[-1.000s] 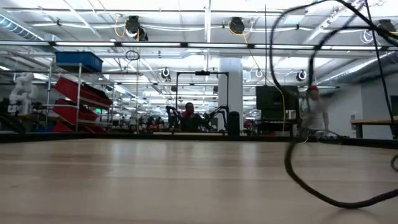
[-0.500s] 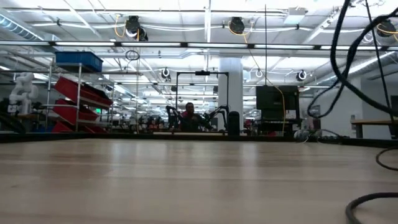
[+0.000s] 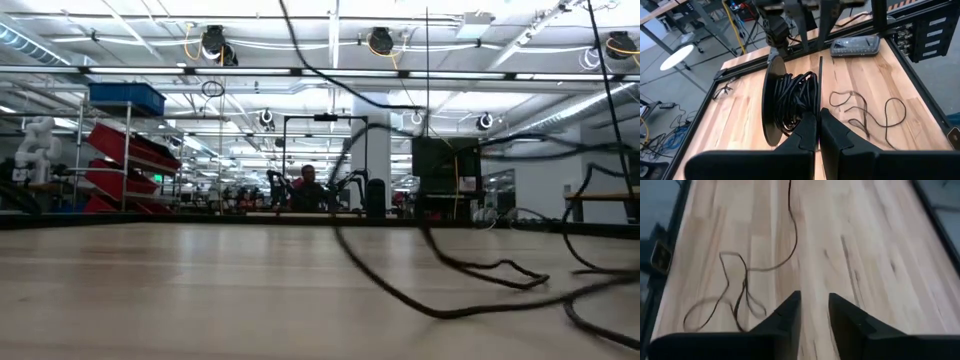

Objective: Coil cords
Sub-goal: Coil the black wire onto the black spool

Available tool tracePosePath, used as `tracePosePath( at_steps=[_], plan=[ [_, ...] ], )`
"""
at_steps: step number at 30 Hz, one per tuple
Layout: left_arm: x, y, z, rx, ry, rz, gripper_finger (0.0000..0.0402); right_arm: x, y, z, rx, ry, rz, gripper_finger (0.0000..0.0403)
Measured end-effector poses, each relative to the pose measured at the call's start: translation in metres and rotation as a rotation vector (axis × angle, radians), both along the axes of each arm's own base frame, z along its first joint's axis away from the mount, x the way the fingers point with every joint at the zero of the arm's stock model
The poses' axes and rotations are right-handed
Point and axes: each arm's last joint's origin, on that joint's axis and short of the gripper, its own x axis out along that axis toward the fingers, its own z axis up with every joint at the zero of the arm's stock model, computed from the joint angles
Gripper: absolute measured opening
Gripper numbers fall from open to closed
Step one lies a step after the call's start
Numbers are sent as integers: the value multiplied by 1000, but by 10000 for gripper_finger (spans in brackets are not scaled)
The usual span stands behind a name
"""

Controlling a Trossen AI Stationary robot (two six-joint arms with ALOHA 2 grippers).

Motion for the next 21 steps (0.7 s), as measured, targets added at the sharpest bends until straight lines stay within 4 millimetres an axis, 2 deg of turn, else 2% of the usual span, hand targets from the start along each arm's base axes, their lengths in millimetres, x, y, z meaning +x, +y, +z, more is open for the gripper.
tracePosePath(
  at_steps=[6,13,21],
  plan=[
    [0,0,0,-18,-3,6,10,19,7,-23,42,-179,64,122],
    [3,3,0,-26,-4,20,10,46,-11,-46,141,-324,104,141],
    [4,5,0,-25,-2,23,10,58,-24,-47,85,-374,156,159]
  ],
)
